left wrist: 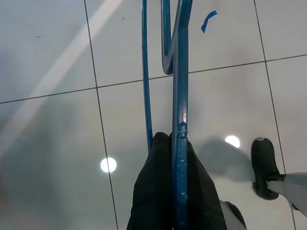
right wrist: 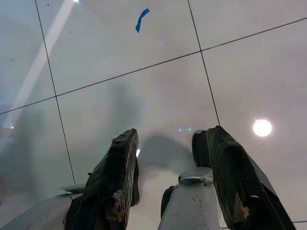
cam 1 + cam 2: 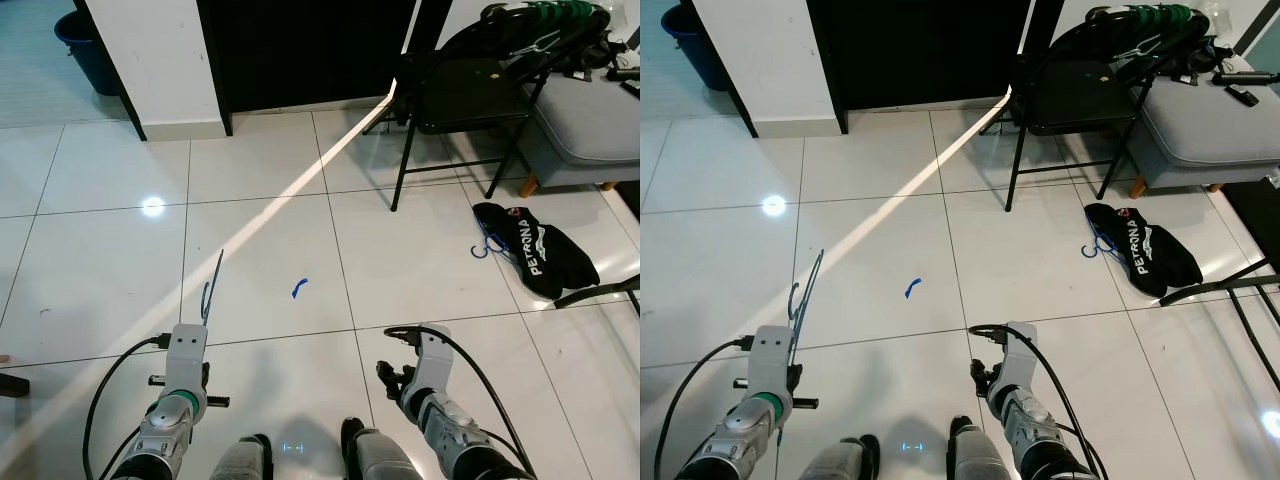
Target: Hang hanger
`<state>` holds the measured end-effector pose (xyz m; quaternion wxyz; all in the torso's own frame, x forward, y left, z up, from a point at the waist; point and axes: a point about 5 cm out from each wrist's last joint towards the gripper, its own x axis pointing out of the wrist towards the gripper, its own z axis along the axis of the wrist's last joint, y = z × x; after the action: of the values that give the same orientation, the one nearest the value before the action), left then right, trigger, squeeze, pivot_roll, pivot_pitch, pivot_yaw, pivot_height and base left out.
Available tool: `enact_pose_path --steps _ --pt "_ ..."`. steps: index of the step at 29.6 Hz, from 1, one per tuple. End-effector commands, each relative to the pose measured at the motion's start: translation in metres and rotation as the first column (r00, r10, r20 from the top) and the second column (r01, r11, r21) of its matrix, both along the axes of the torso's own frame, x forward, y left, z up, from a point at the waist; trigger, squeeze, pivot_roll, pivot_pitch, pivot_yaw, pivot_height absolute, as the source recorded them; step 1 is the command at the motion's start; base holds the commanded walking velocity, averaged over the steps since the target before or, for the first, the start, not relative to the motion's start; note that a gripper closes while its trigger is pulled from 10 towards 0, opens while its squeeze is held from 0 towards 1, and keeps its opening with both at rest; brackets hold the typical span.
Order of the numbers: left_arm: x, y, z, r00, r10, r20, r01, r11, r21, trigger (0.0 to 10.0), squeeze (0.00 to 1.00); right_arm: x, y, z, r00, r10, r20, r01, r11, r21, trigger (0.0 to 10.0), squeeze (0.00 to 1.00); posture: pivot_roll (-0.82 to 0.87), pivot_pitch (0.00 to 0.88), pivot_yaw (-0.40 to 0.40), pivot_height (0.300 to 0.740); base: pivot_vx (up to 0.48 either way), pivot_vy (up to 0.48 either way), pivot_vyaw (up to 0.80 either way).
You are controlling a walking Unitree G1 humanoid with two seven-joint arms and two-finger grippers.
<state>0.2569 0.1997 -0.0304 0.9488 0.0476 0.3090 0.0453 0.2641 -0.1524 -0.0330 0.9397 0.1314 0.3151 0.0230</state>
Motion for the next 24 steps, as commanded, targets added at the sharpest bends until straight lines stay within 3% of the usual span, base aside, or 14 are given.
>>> enact_pose_path --steps 1,24 --pt "-0.008 -0.001 -0.007 0.999 -0.004 -0.034 0.004 1.000 0.000 10.0 0.00 -0.007 -0.003 -0.006 0.999 -0.013 -0.038 0.013 1.000 0.004 10.0 0.00 0.05 0.172 0.021 0.740 0.000 0.000 0.00" --pt "0.000 -0.011 -0.004 0.999 -0.012 -0.046 0.011 1.000 -0.012 10.0 0.00 -0.002 -0.002 -0.002 1.000 -0.003 -0.031 0.003 1.000 0.003 10.0 0.00 0.03 0.178 0.016 0.740 0.000 0.000 0.00"
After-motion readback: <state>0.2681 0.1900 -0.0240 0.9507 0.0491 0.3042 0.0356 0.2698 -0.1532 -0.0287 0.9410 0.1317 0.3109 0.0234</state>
